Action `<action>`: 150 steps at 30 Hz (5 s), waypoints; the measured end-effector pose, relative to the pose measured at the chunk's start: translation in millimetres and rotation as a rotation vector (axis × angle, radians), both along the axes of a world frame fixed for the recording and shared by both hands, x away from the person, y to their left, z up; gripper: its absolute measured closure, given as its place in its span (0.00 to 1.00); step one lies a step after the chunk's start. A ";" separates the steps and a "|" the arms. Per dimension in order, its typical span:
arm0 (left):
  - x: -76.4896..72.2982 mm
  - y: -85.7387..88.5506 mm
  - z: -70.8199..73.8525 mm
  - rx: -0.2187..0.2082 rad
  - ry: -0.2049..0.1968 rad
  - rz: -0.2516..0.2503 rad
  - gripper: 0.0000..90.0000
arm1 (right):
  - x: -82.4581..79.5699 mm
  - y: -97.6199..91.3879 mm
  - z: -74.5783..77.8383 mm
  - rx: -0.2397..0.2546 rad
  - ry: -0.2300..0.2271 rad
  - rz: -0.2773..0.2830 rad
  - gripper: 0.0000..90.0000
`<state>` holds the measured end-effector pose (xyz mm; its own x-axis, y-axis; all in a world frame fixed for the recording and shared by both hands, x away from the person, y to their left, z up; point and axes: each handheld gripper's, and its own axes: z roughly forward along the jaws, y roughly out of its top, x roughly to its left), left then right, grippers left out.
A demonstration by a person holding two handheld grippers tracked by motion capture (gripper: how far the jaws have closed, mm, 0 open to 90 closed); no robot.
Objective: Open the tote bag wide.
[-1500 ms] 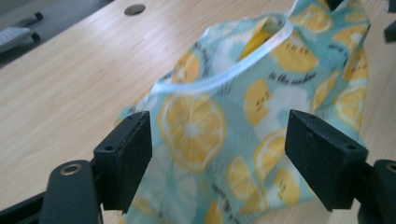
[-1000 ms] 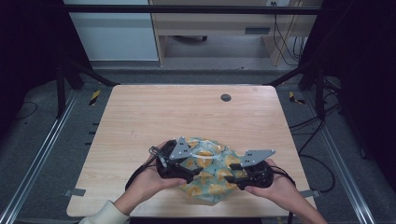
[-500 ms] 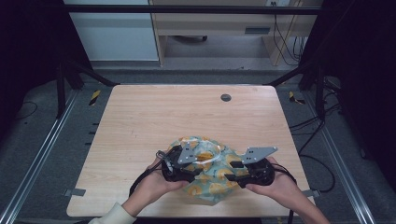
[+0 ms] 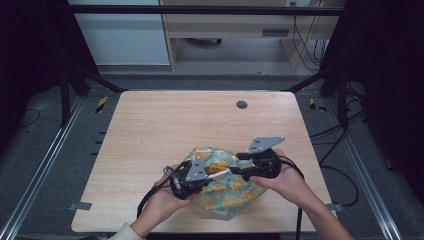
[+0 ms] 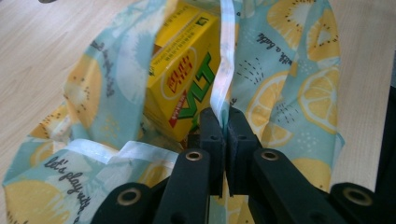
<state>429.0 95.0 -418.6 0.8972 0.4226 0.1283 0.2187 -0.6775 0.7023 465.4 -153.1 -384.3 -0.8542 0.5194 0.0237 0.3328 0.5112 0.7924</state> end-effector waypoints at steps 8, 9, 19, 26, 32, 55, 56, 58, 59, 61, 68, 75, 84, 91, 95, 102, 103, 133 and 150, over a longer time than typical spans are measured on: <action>-8.4 0.1 0.7 -0.021 0.007 -0.013 0.98 | 12.5 28.8 -0.7 -0.055 0.007 0.035 0.65; -8.4 0.1 0.7 -0.021 0.007 -0.013 0.98 | 12.5 28.8 -0.7 -0.055 0.007 0.035 0.65; -20.3 -4.8 -1.3 -0.032 0.021 -0.060 0.99 | 27.2 23.5 5.6 -0.063 -0.005 0.000 1.00; -25.0 -7.1 -4.2 -0.021 0.026 -0.081 0.99 | 41.4 15.8 20.3 -0.044 -0.022 -0.032 1.00; -27.8 -2.5 -12.7 -0.008 0.037 -0.074 0.99 | 57.2 10.4 30.0 -0.041 -0.030 -0.068 1.00; -22.4 11.4 -44.1 0.054 0.085 -0.023 0.99 | 48.0 -4.0 3.6 -0.016 0.021 -0.145 0.60; -22.5 10.9 -47.5 0.064 0.085 -0.023 0.99 | 44.9 -7.3 1.2 -0.013 0.030 -0.153 0.53; -22.3 10.6 -50.3 0.072 0.089 -0.023 0.99 | 41.7 -9.6 -2.3 -0.010 0.044 -0.157 0.46; -22.3 10.6 -50.3 0.072 0.089 -0.023 0.99 | 41.7 -9.6 -2.3 -0.010 0.044 -0.157 0.46; -21.8 10.2 -52.8 0.079 0.091 -0.022 0.99 | 38.2 -11.7 -6.0 -0.008 0.053 -0.158 0.39; -18.8 10.7 -58.9 0.087 0.101 -0.014 0.99 | 28.3 -18.1 -26.4 -0.003 0.119 -0.122 0.35; -17.5 10.5 -60.1 0.087 0.098 -0.006 0.99 | 18.8 -24.1 -28.5 0.027 0.119 -0.069 0.73; -17.7 9.5 -61.0 0.083 0.097 -0.003 0.99 | 13.3 -29.4 -27.6 0.015 0.106 -0.055 1.00; -17.3 11.0 -60.9 0.071 0.090 0.015 0.99 | -4.7 -34.4 -16.8 0.042 0.078 -0.050 1.00; -16.4 10.3 -61.3 0.059 0.085 0.034 0.99 | -31.1 -33.9 -9.9 0.061 0.058 0.000 1.00; -14.3 12.2 -61.1 0.046 0.077 0.066 0.99 | -63.9 -32.7 -35.5 0.032 0.109 0.062 1.00; -14.3 12.2 -61.1 0.046 0.077 0.066 0.99 | -65.9 -33.3 -41.8 0.020 0.119 0.062 1.00; -41.9 27.7 -5.0 -0.124 0.056 0.062 0.79 | -59.1 -42.6 -100.4 -0.146 0.200 0.010 1.00; -5.9 15.4 5.2 -0.089 -0.027 0.145 0.74 | -62.9 -44.3 -100.7 -0.145 0.198 0.009 0.97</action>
<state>423.2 110.4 -413.3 0.8229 0.5578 0.1080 0.2894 -0.5751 0.7652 402.6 -197.4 -485.0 -0.8451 0.5217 0.1168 0.4690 0.6187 0.6303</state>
